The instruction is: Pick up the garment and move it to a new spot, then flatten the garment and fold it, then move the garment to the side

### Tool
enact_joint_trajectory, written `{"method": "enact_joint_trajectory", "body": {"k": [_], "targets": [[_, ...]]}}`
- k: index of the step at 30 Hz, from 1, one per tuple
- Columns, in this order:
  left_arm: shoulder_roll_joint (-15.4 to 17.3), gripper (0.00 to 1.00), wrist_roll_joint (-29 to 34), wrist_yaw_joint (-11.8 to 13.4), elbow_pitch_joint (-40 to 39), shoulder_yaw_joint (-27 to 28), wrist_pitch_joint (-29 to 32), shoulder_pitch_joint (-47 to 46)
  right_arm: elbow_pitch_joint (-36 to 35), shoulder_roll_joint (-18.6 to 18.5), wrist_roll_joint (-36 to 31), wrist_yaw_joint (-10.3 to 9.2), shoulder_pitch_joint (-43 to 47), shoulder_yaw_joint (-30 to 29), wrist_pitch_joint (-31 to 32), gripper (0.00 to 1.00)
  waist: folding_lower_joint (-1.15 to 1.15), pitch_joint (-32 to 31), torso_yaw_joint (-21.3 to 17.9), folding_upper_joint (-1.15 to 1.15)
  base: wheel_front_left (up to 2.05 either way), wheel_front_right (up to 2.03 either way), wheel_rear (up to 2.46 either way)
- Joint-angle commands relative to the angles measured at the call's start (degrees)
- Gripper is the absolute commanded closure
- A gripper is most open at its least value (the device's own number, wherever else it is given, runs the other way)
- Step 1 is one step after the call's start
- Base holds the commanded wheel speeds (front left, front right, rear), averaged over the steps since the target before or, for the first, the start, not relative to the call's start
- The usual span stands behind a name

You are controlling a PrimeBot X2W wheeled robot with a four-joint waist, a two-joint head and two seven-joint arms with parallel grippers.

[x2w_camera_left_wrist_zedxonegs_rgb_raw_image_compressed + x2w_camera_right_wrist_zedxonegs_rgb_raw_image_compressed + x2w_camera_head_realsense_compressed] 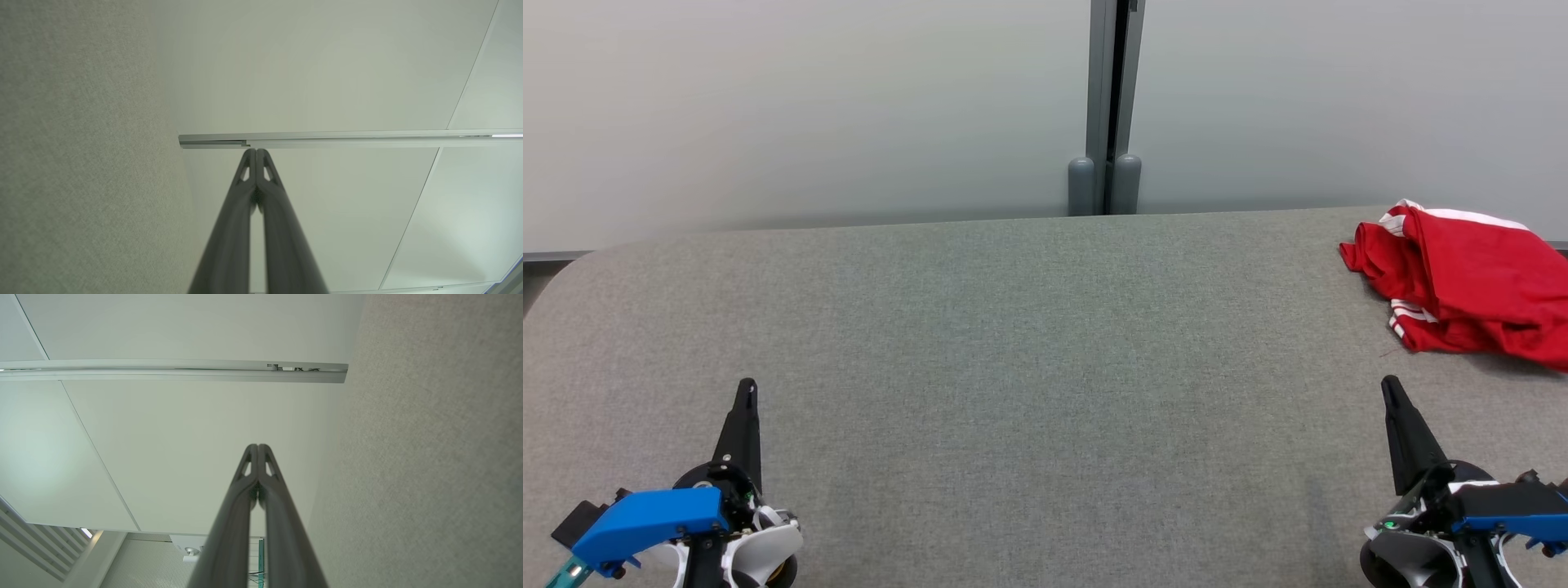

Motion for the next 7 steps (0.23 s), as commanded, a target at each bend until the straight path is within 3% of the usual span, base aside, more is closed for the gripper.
{"method": "enact_joint_trajectory", "body": {"k": [1, 7], "targets": [[-0.15, 1.00, -0.13, -0.33, 0.00, 0.08, 0.25, -0.54, 0.11, -0.35, 0.14, 0.02, -0.82, -0.15, 0.14, 1.00, 0.00, 0.00, 0.00, -0.01, 0.00, 0.00, 0.00], [-0.15, 1.00, -0.14, -0.33, 0.00, 0.08, 0.24, -0.53, 0.11, -0.35, 0.15, 0.02, -0.81, -0.15, 0.13, 1.00, 0.00, 0.00, 0.00, -0.01, 0.00, 0.00, 0.00]]}}
